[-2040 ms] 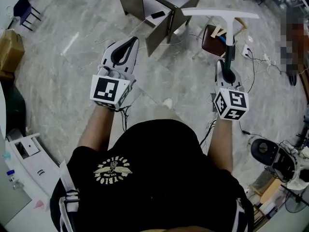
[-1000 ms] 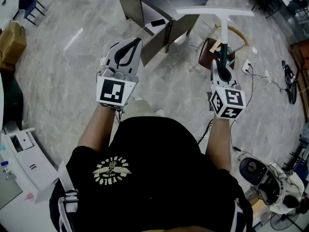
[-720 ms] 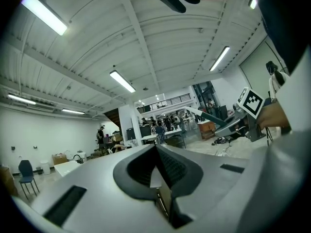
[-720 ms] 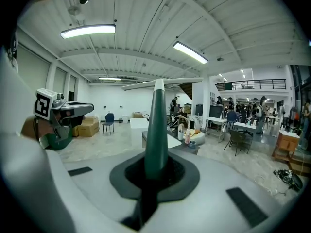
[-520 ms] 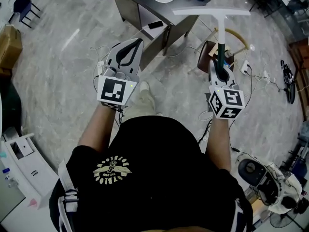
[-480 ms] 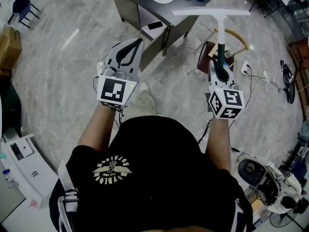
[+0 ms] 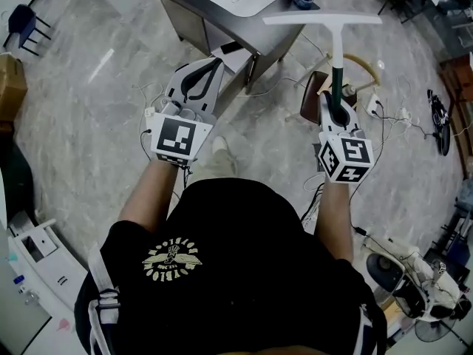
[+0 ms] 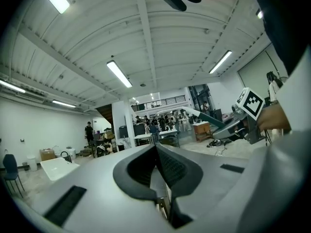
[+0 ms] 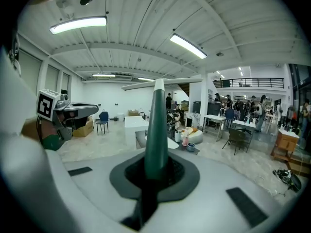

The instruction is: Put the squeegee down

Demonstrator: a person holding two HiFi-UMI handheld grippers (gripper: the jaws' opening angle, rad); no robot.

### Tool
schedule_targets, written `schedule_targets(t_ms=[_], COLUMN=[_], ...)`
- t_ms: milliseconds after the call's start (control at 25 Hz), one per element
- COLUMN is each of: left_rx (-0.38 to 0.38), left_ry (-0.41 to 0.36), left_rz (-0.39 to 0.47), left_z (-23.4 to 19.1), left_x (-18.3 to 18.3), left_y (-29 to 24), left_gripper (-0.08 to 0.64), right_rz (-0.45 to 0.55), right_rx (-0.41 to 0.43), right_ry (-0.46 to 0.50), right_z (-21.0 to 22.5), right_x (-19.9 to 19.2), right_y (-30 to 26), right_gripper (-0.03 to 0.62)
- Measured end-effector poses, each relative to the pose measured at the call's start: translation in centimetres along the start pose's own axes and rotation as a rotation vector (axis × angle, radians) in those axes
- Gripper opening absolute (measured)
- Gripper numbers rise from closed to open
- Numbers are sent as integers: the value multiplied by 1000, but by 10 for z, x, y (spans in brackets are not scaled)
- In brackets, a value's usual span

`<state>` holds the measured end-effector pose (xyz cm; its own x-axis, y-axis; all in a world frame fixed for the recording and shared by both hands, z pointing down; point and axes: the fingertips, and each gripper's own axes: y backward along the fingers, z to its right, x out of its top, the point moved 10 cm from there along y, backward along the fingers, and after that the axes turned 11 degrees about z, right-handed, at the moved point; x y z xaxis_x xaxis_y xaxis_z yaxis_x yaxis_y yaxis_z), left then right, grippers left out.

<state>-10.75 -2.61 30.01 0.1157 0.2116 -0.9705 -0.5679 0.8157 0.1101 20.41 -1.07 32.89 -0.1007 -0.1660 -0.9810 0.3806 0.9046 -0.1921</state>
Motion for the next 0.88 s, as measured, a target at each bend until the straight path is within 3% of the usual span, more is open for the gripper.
schedule_targets(t_ms=[440,640,880], left_rx=[-26,-38,-78], left_ry=[-5,10,4], left_rz=[7,2,21], left_z=[-61,-113,-114], left_x=[-13,-36,-36], left_y=[-51,-78,-92], left_gripper=[23,23,23], right_rz=[-7,-11,7], right_rx=[-27,-23,-55], right_ry=[7,14,14], right_z=[3,-11,-9], right_x=[21,29,33], right_y=[-73,-136,-141], right_gripper=[29,29,29])
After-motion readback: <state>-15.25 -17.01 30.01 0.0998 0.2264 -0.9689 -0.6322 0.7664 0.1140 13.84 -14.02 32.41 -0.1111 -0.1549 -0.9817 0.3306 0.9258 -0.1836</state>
